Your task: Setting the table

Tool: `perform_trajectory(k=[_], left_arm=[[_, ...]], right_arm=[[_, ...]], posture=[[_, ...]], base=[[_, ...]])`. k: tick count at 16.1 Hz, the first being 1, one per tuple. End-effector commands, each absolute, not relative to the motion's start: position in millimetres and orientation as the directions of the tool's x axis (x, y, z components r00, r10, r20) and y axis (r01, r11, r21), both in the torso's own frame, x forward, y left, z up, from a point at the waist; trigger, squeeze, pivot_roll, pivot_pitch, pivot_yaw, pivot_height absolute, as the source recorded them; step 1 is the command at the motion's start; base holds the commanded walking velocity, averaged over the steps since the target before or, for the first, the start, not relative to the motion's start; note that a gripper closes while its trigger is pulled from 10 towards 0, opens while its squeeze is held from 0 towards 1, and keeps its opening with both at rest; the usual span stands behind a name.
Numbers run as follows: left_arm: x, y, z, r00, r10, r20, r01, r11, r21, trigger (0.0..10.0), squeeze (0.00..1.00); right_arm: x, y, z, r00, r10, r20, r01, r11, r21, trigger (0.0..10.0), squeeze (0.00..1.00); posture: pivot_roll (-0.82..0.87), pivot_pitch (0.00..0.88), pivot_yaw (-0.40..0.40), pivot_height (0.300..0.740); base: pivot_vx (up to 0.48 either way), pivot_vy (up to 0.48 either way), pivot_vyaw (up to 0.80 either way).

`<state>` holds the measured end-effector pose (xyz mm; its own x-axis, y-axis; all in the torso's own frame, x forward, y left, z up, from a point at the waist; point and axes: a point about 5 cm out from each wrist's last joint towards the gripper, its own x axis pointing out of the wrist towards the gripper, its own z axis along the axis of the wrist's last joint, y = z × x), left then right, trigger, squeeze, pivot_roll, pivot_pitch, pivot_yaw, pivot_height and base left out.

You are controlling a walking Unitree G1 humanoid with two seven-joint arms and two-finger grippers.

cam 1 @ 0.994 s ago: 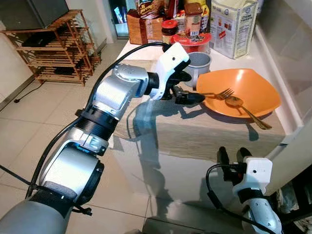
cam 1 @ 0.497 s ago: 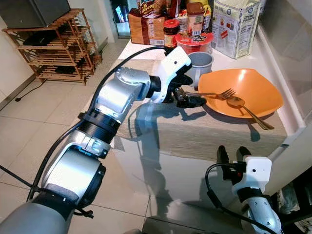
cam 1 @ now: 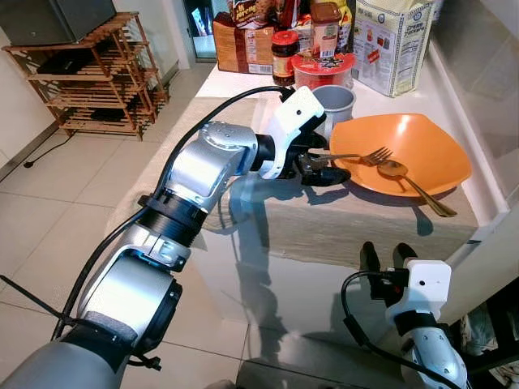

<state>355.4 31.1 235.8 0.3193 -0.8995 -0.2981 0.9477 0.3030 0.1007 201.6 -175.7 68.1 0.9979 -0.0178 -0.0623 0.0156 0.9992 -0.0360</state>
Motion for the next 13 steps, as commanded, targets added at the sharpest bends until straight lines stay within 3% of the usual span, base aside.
perform_trajectory(k=[1, 3, 4, 5, 7, 13], left_arm=[[356, 34, 238, 0.335, -0.895, -0.294, 0.942, 0.319, 0.103, 10.0, 0.0], [358, 35, 236, 0.353, -0.887, -0.298, 0.936, 0.335, 0.111, 10.0, 0.0], [359, 35, 235, 0.356, -0.885, -0.3, 0.934, 0.338, 0.112, 3.4, 0.0], [360, 35, 233, 0.372, -0.877, -0.305, 0.928, 0.353, 0.118, 0.0, 0.0], [365, 38, 228, 0.412, -0.853, -0.321, 0.911, 0.393, 0.126, 0.0, 0.0], [367, 37, 231, 0.429, -0.851, -0.302, 0.903, 0.409, 0.131, 0.0, 0.0]], right_arm=[[203, -172, 69, 0.998, -0.004, -0.068, 0.001, 0.999, -0.041, 10.0, 0.0], [203, -172, 69, 0.998, -0.005, -0.07, 0.002, 0.999, -0.041, 10.0, 0.0], [203, -172, 68, 0.997, -0.005, -0.072, 0.002, 0.999, -0.041, 10.0, 0.0], [204, -172, 68, 0.997, -0.006, -0.073, 0.003, 0.999, -0.042, 10.0, 0.0], [204, -173, 68, 0.997, -0.008, -0.076, 0.005, 0.999, -0.043, 10.0, 0.0], [204, -174, 68, 0.997, -0.01, -0.078, 0.006, 0.999, -0.044, 10.0, 0.0]], posture=[[-0.09, 0.041, 0.108, 0.74], [-0.09, 0.042, 0.108, 0.74], [-0.09, 0.042, 0.108, 0.74], [-0.09, 0.044, 0.108, 0.74], [-0.1, 0.044, 0.108, 0.74], [-0.1, 0.05, 0.106, 0.74]], base=[[0.0, 0.0, 0.0], [0.0, 0.0, 0.0], [0.0, 0.0, 0.0], [0.0, 0.0, 0.0], [0.0, 0.0, 0.0], [0.0, 0.0, 0.0]])
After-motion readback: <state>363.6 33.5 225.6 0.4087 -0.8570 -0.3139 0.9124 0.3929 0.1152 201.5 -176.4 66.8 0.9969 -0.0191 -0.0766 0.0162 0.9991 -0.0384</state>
